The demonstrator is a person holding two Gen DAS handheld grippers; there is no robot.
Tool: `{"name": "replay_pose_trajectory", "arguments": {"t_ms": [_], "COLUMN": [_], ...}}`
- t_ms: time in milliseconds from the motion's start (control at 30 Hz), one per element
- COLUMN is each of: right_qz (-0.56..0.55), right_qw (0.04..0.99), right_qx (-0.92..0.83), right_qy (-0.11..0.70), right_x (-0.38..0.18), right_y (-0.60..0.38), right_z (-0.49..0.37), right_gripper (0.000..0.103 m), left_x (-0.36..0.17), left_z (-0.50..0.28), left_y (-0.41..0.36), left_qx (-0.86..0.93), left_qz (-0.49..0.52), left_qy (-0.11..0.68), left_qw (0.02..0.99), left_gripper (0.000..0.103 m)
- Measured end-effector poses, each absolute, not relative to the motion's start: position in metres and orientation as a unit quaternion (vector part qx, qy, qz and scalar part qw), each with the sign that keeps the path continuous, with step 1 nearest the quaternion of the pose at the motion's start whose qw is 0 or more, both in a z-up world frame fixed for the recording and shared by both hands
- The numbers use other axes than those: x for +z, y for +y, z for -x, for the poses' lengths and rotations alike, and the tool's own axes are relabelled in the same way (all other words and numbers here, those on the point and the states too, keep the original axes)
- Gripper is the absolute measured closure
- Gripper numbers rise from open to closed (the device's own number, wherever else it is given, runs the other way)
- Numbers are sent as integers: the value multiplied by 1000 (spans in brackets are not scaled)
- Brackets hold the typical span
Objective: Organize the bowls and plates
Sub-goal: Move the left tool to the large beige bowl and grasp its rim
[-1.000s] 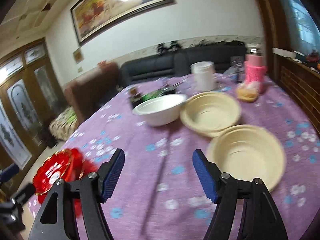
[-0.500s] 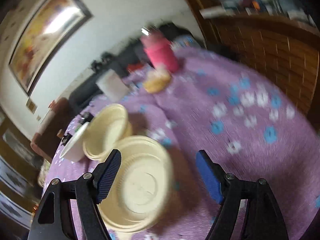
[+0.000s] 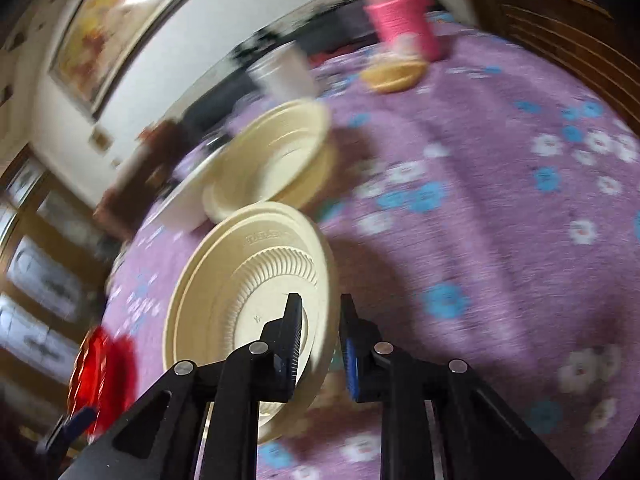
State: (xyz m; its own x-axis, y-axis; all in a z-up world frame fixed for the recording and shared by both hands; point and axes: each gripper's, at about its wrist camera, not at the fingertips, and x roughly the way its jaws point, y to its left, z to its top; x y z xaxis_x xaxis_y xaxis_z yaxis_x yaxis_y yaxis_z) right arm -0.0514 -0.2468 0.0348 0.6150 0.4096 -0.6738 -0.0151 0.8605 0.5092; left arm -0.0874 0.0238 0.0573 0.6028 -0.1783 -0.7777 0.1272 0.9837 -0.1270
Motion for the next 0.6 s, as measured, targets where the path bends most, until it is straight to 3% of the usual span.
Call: {"name": "replay_pose_trajectory", "arguments": {"t_ms": [200, 267, 333, 433, 500, 600], "right_qz": [-178, -158, -157, -159, -155, -140], "right_qw": [863, 867, 866, 864, 867, 876], "right_qx": [193, 189, 190, 193, 194, 192], "right_qy": [432, 432, 434, 438, 432, 420], "right_x": [36, 36, 34, 32, 32, 36], "right_y": [-211, -203, -202, -197, -193, -191], "right_z": [62, 66, 69, 60, 62, 64], "right_gripper": [83, 83, 82, 82, 82, 83], "left_x": [41, 35, 28, 18, 16, 20], "left_z": [55, 45, 33, 21, 21, 29], "left_y": [22, 21, 20, 18, 11, 5], "left_qx": [-94, -95, -104, -122, -133, -126], "left_qz": [55, 57, 67, 90, 87, 71], "left_qy": [465, 474, 490, 511, 512, 499], "left_qw": [879, 873, 863, 846, 844, 854], "left_gripper": [22, 30, 51, 73, 82, 82]}}
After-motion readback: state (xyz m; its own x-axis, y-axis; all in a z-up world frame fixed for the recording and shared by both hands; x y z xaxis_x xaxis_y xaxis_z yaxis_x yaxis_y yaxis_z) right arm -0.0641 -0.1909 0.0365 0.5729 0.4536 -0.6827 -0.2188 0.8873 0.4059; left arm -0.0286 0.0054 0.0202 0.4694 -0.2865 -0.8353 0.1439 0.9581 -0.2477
